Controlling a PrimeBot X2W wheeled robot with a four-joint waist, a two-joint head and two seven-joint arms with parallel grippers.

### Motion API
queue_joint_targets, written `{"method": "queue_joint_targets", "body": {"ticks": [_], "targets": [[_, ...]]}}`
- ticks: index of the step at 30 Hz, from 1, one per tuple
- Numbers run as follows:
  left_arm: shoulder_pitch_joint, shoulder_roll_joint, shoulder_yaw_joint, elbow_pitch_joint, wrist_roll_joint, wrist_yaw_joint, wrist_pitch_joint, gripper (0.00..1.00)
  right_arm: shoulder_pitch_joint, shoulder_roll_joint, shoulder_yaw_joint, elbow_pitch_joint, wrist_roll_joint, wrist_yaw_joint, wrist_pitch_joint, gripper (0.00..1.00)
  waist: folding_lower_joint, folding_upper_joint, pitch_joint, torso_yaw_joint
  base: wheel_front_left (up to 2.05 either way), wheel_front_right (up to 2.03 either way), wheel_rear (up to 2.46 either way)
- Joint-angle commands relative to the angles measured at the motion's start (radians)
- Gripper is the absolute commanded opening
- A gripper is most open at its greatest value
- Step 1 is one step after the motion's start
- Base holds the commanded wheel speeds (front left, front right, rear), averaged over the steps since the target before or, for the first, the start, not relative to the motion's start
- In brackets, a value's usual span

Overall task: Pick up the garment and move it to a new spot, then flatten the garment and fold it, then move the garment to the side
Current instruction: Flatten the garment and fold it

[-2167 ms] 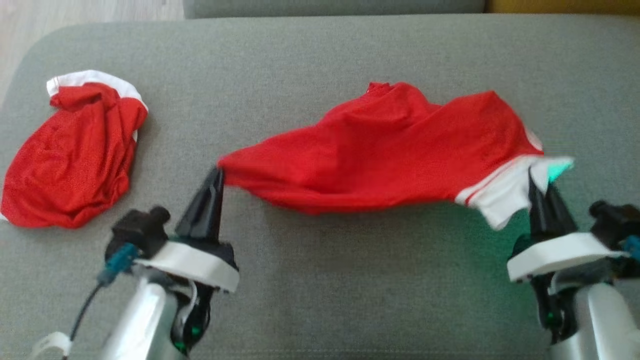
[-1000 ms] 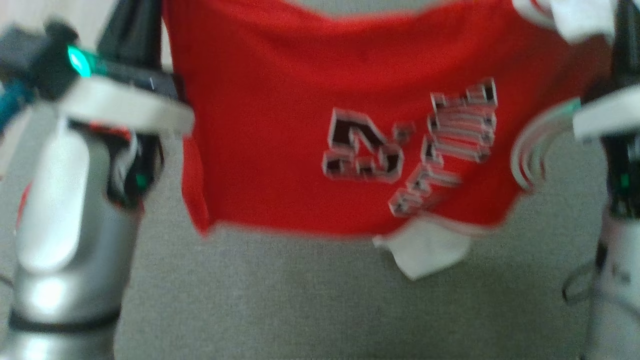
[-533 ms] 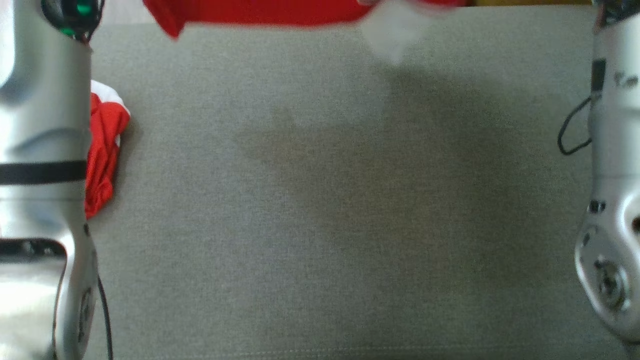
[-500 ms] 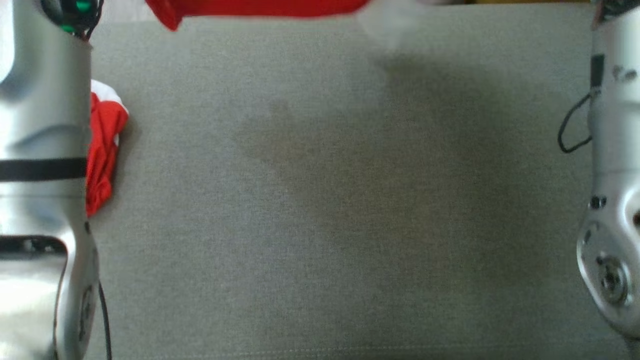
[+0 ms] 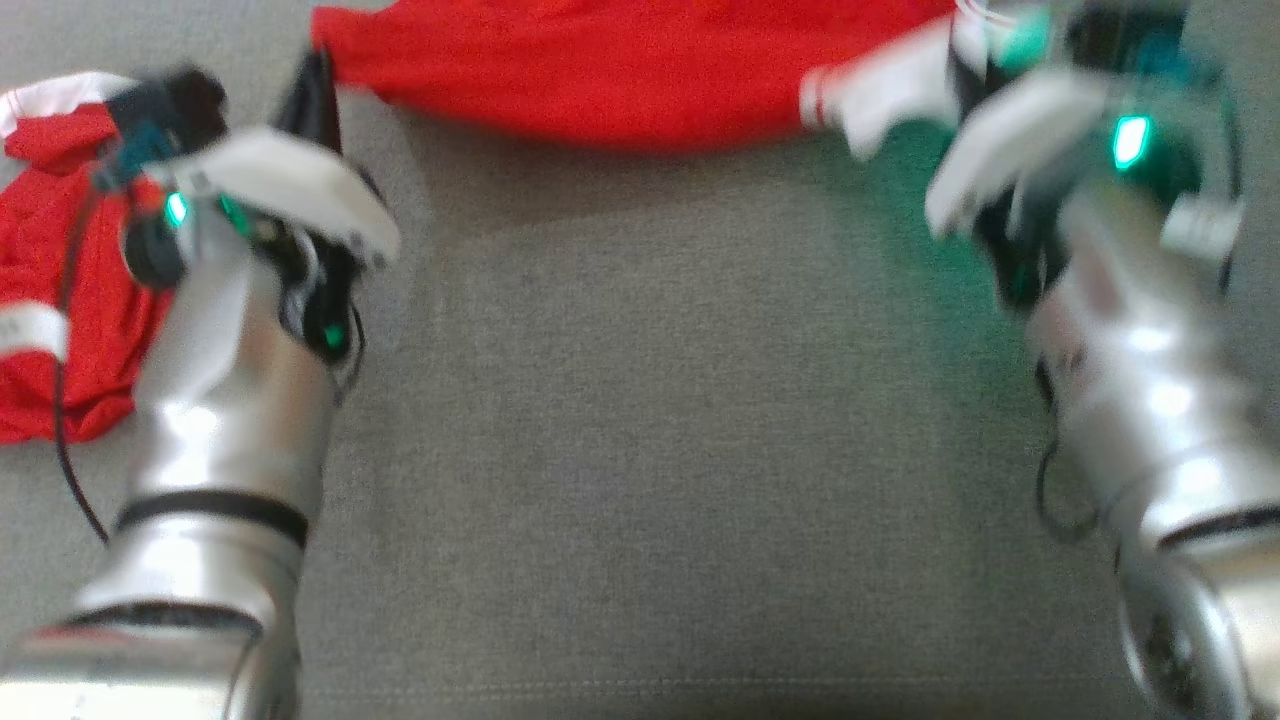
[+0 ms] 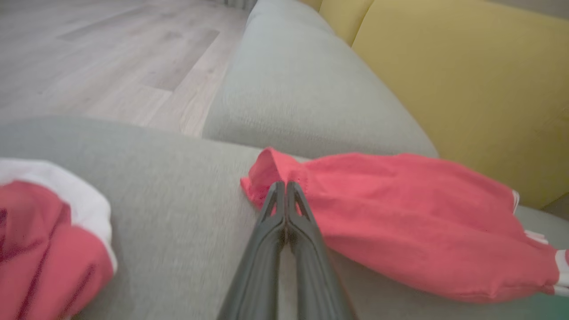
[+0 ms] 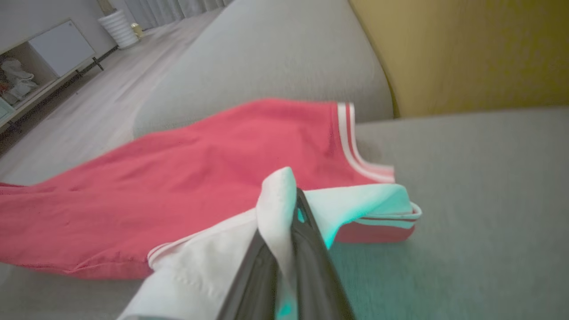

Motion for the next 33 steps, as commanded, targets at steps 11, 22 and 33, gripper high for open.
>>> {"method": "queue_joint_targets", "body": {"ticks": [11, 22, 33], "targets": [[0.309, 0.016, 0.037, -0.191, 0.036, -0.011, -0.005, 0.00, 0.337, 0.022, 0.084, -0.064, 0.161, 0.007, -0.152, 0.00, -0.0002, 0.0000, -0.045, 0.018, 0.00, 0.00, 0.00], [0.660, 0.048, 0.061, -0.479, 0.051, -0.012, -0.005, 0.00, 0.820, 0.022, -0.031, -0.413, 0.183, 0.007, -0.168, 0.00, -0.0002, 0.0000, -0.160, 0.016, 0.00, 0.00, 0.00], [0.944, 0.044, 0.099, -0.722, 0.014, 0.044, 0.024, 0.00, 1.288, 0.023, -0.153, -1.004, 0.147, 0.007, 0.103, 0.00, -0.0002, 0.0000, -0.234, 0.003, 0.00, 0.00, 0.00]]}}
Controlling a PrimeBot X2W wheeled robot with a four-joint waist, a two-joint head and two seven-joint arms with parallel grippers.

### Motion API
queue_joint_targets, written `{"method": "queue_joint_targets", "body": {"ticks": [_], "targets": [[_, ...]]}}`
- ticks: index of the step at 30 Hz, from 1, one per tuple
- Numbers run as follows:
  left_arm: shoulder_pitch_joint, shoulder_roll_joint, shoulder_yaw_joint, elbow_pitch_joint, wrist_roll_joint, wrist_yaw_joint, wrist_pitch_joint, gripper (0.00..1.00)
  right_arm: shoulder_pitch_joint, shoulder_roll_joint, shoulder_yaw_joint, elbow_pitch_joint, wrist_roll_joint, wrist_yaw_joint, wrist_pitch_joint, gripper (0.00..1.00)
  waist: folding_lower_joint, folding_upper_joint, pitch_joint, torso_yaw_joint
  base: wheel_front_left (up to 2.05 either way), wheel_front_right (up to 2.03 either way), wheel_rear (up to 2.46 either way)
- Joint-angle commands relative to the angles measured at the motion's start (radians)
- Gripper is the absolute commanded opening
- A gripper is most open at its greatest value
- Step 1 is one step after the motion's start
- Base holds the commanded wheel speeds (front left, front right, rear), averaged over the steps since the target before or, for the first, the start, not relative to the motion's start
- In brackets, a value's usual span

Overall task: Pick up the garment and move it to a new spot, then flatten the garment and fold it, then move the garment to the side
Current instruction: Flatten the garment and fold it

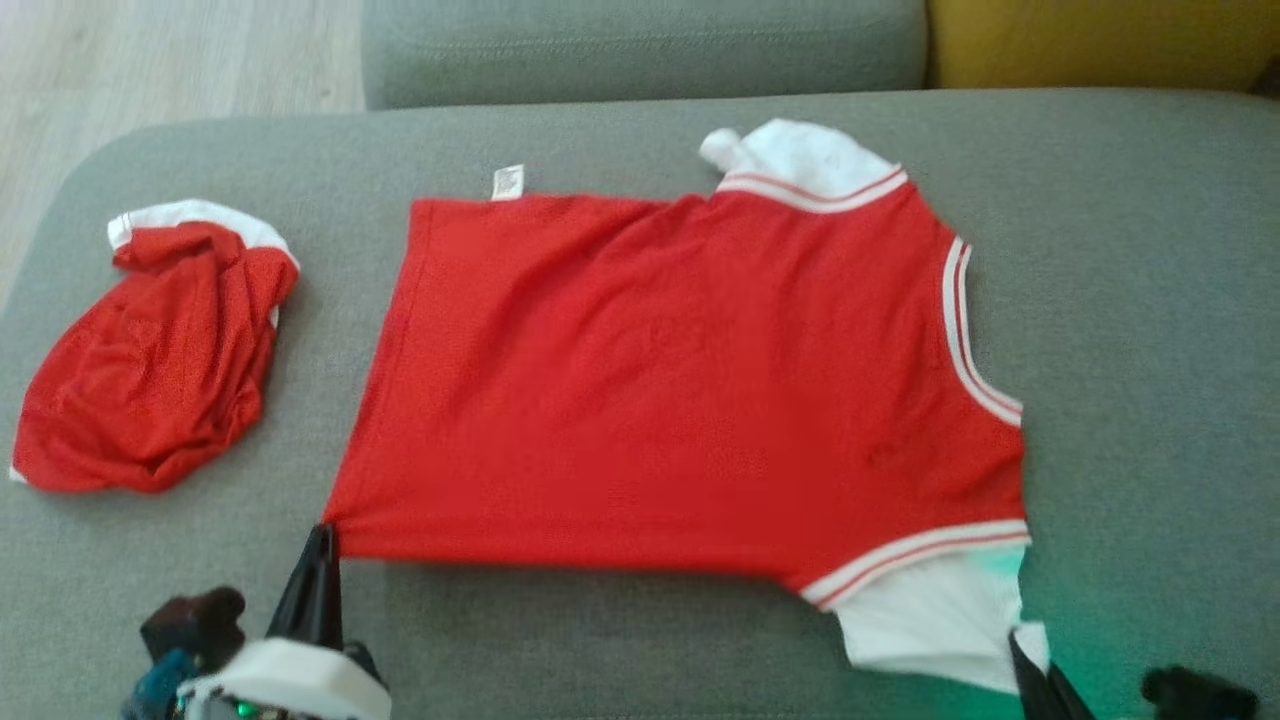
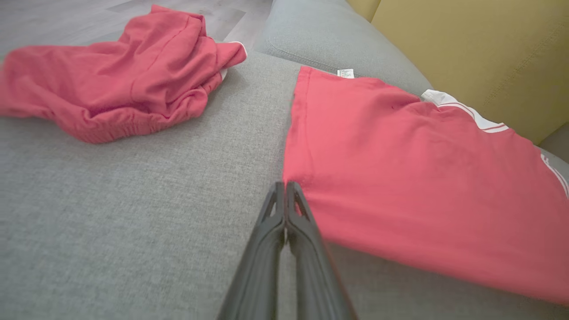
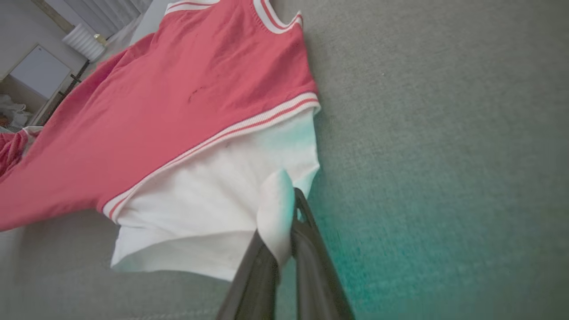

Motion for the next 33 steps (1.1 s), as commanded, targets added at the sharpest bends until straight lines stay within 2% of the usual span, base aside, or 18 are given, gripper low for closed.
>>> {"method": "queue_joint_targets", "body": {"ticks": [1, 5, 11, 15, 19, 24, 28, 33], "targets": [[-0.003, 0.017, 0.042, -0.063, -0.008, 0.015, 0.007, 0.00, 0.011, -0.007, 0.011, -0.085, -0.004, 0.007, 0.025, 0.00, 0.0001, 0.0000, -0.009, -0.005, 0.00, 0.00, 0.00], [0.073, 0.012, 0.039, -0.171, -0.016, 0.044, 0.049, 0.00, 0.104, -0.007, -0.019, -0.238, 0.003, 0.007, 0.099, 0.00, 0.0001, 0.0000, -0.017, -0.007, 0.00, 0.00, 0.00], [0.112, 0.019, 0.029, -0.267, -0.013, 0.059, 0.093, 0.00, 0.141, -0.007, -0.041, -0.355, -0.002, 0.007, 0.131, 0.00, 0.0001, 0.0000, -0.021, -0.007, 0.00, 0.00, 0.00], [0.118, 0.022, 0.016, -0.344, -0.010, 0.069, 0.127, 0.00, 0.121, -0.007, -0.046, -0.430, -0.026, 0.007, 0.148, 0.00, 0.0001, 0.0000, -0.014, -0.010, 0.00, 0.00, 0.00], [0.063, 0.035, -0.009, -0.388, -0.016, 0.049, 0.184, 0.00, 0.034, -0.007, -0.059, -0.456, -0.055, 0.007, 0.178, 0.00, 0.0001, 0.0000, 0.011, -0.002, 0.00, 0.00, 0.00], [-0.068, 0.057, -0.034, -0.344, -0.030, 0.028, 0.287, 0.00, -0.157, -0.007, -0.078, -0.376, -0.091, 0.007, 0.221, 0.00, 0.0001, 0.0000, 0.051, 0.005, 0.00, 0.00, 0.00], [-0.179, 0.058, -0.038, -0.260, -0.066, 0.013, 0.346, 0.00, -0.317, -0.007, -0.070, -0.245, -0.124, 0.007, 0.242, 0.00, 0.0001, 0.0000, 0.089, 0.008, 0.00, 0.00, 0.00], [-0.312, 0.061, -0.029, -0.127, -0.105, -0.003, 0.359, 0.00, -0.490, -0.007, -0.078, -0.067, -0.150, 0.007, 0.205, 0.00, 0.0001, 0.0000, 0.139, 0.013, 0.00, 0.00, 0.00]]}}
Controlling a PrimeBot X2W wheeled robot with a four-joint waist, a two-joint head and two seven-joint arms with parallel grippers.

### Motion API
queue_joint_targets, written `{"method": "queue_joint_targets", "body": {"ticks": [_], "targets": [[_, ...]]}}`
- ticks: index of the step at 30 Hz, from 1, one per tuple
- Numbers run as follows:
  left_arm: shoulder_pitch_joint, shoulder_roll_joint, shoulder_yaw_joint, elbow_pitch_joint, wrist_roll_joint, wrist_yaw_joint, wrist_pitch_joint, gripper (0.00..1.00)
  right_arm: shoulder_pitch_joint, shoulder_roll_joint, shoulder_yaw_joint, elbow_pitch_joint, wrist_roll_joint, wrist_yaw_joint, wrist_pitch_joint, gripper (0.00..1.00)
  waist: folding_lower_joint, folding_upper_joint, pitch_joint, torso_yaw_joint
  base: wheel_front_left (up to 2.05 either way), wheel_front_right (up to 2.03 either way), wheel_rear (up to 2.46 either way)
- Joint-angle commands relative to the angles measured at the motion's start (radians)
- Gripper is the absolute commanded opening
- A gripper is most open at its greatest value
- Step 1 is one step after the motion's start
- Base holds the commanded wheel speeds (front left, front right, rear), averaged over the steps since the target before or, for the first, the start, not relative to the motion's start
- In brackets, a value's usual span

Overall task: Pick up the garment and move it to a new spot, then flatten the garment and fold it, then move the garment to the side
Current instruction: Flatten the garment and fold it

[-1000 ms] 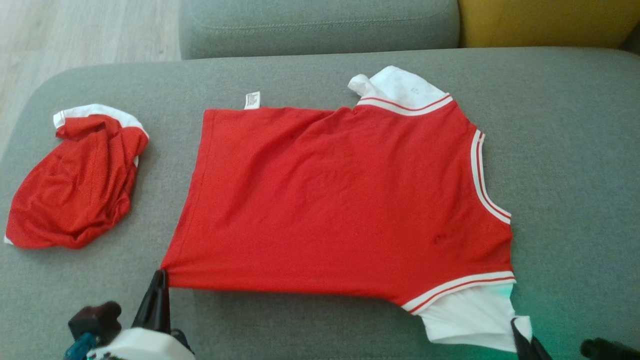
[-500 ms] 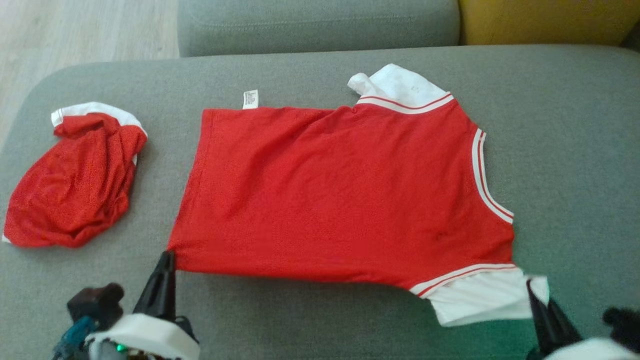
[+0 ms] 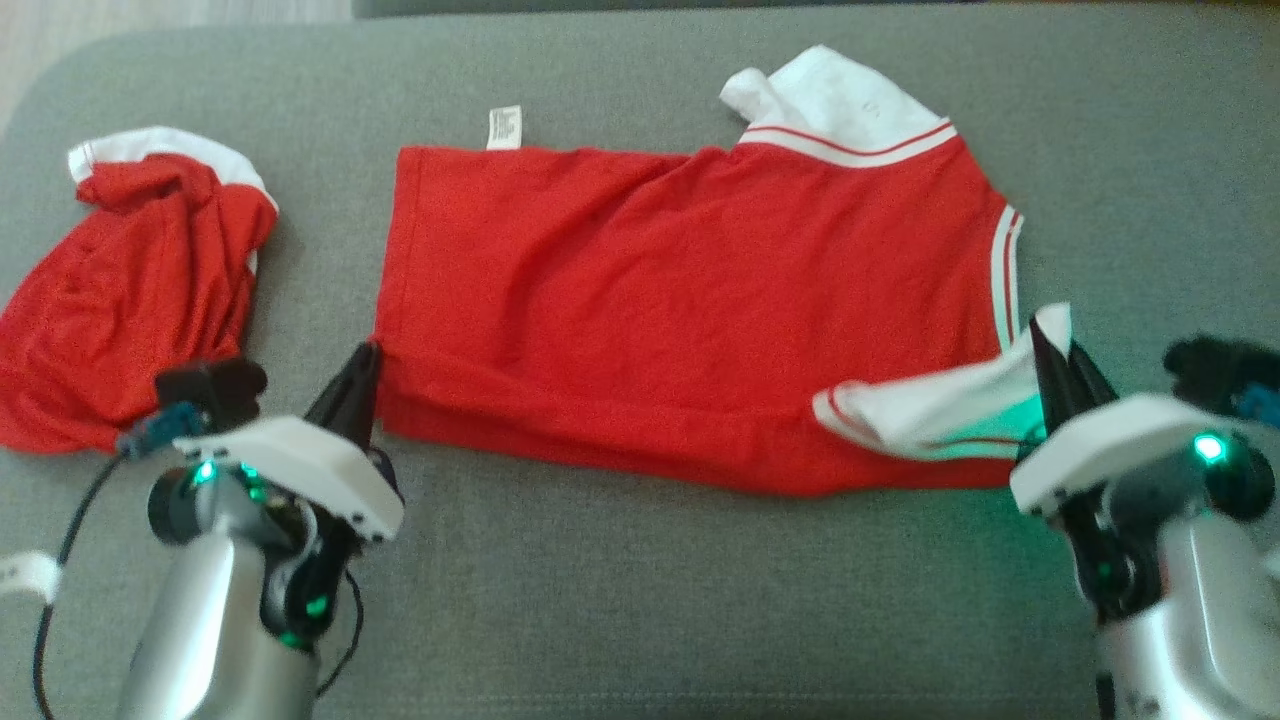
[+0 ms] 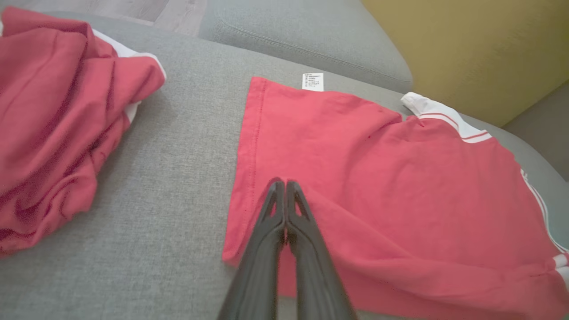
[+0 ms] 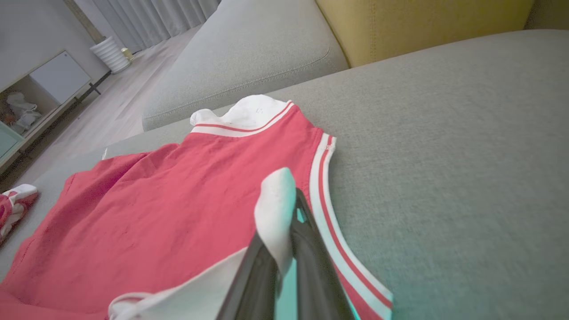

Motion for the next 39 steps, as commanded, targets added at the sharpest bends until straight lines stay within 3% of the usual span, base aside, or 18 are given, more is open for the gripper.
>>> {"method": "queue_joint_targets", "body": {"ticks": [1, 11, 12, 13, 14, 19, 24, 30, 35, 39], "targets": [[-0.079, 0.017, 0.042, 0.003, -0.013, -0.006, -0.006, 0.00, -0.078, -0.009, 0.015, 0.011, -0.013, 0.007, -0.022, 0.00, 0.0000, 0.0000, 0.027, 0.003, 0.00, 0.00, 0.00], [-0.197, 0.007, 0.057, 0.230, -0.063, -0.017, -0.028, 0.00, -0.249, -0.009, 0.017, 0.268, -0.039, 0.007, -0.154, 0.00, 0.0000, 0.0000, 0.077, 0.006, 0.00, 0.00, 0.00], [-0.203, 0.004, 0.052, 0.262, -0.066, -0.021, -0.048, 0.15, -0.265, -0.009, 0.022, 0.312, -0.037, 0.007, -0.184, 0.24, 0.0000, 0.0000, 0.078, 0.008, 0.00, 0.00, 0.00], [-0.202, 0.003, 0.050, 0.273, -0.066, -0.023, -0.062, 0.52, -0.269, -0.009, 0.029, 0.328, -0.036, 0.007, -0.199, 0.65, 0.0000, 0.0000, 0.078, 0.008, 0.00, 0.00, 0.00], [-0.199, 0.001, 0.048, 0.281, -0.064, -0.024, -0.079, 1.00, -0.270, -0.009, 0.037, 0.341, -0.036, 0.007, -0.214, 1.00, 0.0000, 0.0000, 0.076, 0.010, 0.00, 0.00, 0.00], [-0.145, -0.003, 0.042, 0.262, -0.023, -0.006, -0.233, 1.00, -0.241, -0.009, 0.085, 0.323, -0.067, 0.007, -0.322, 1.00, 0.0000, 0.0000, 0.056, 0.011, 0.00, 0.00, 0.00], [-0.061, -0.008, 0.046, 0.160, 0.040, 0.046, -0.372, 1.00, -0.168, -0.019, 0.113, 0.204, -0.136, 0.007, -0.405, 1.00, 0.0000, 0.0000, 0.028, 0.019, 0.00, 0.00, 0.00], [0.049, -0.002, 0.049, -0.046, 0.154, 0.094, -0.393, 1.00, -0.038, -0.017, 0.125, -0.002, -0.190, 0.007, -0.410, 1.00, 0.0000, 0.0000, -0.021, 0.027, 0.00, 0.00, 0.00], [0.160, -0.006, 0.033, -0.183, 0.230, 0.099, -0.393, 1.00, 0.098, -0.013, 0.122, -0.157, -0.203, 0.007, -0.359, 1.00, 0.0000, 0.0000, -0.060, 0.026, 0.00, 0.00, 0.00], [0.231, -0.008, 0.024, -0.217, 0.264, 0.102, -0.394, 1.00, 0.195, -0.010, 0.110, -0.238, -0.194, 0.007, -0.317, 1.00, 0.0000, 0.0000, -0.084, 0.025, 0.00, 0.00, 0.00]]}}
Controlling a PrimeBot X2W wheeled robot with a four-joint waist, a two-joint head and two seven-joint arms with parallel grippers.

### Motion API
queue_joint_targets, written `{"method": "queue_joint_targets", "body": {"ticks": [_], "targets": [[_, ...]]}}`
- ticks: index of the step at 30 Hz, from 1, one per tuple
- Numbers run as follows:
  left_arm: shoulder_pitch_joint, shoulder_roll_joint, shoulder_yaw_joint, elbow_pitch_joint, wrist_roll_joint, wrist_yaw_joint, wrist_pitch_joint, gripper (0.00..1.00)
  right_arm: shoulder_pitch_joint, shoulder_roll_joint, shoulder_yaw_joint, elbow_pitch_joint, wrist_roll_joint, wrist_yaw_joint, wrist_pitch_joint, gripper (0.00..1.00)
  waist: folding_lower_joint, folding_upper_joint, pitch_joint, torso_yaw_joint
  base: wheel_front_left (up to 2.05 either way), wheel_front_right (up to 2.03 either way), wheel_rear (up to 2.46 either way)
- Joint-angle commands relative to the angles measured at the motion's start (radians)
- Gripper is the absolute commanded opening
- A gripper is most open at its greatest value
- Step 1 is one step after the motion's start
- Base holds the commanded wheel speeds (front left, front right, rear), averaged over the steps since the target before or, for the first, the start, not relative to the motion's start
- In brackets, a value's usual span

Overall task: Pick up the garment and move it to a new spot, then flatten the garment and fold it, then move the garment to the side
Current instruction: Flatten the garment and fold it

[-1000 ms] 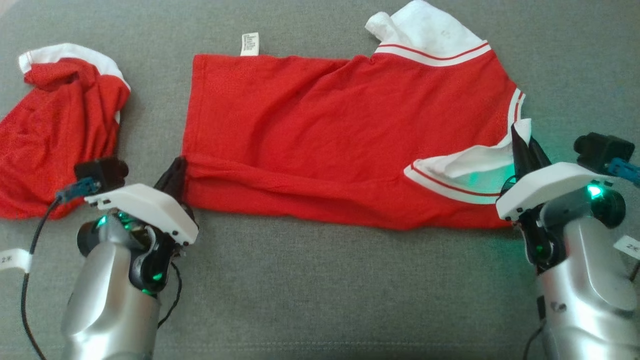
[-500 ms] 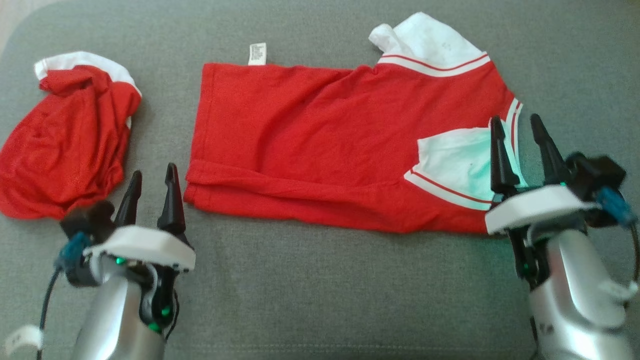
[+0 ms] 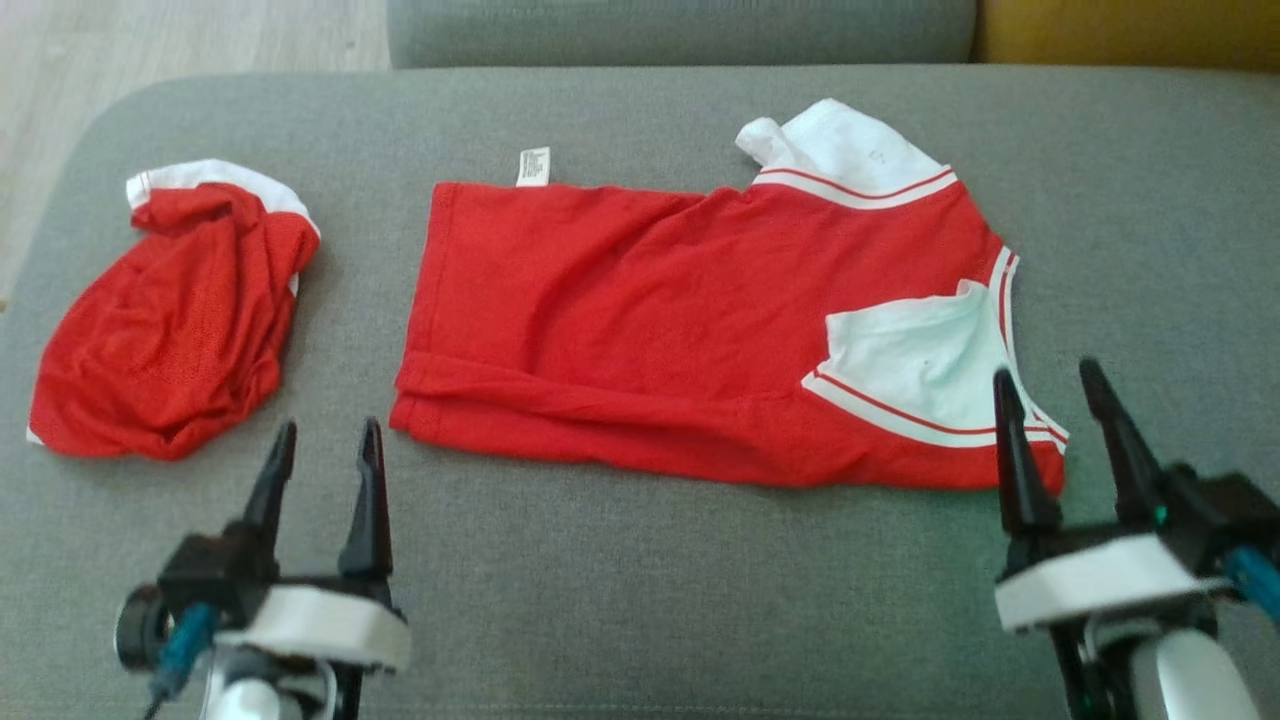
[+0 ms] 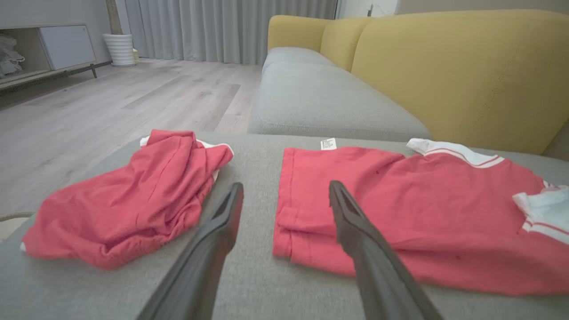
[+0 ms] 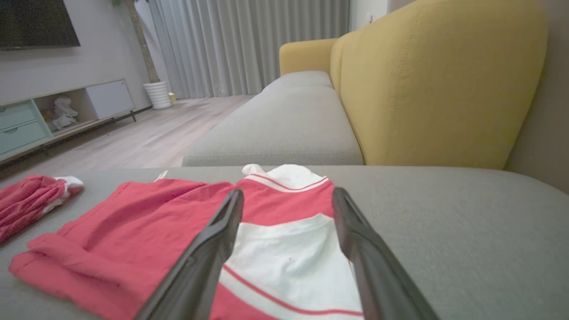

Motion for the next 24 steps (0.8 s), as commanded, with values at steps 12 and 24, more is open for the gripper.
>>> {"method": "queue_joint_targets", "body": {"ticks": [12, 24], "targets": [[0.038, 0.006, 0.024, -0.018, 0.016, 0.002, -0.012, 1.00, 0.091, -0.002, 0.005, -0.111, 0.066, 0.007, 0.043, 1.00, 0.0000, 0.0000, -0.036, -0.008, 0.00, 0.00, 0.00], [0.012, -0.002, 0.031, 0.007, -0.013, -0.010, -0.012, 1.00, 0.071, -0.002, -0.010, -0.089, 0.066, 0.007, 0.050, 1.00, 0.0000, 0.0000, -0.016, -0.009, 0.00, 0.00, 0.00]]}}
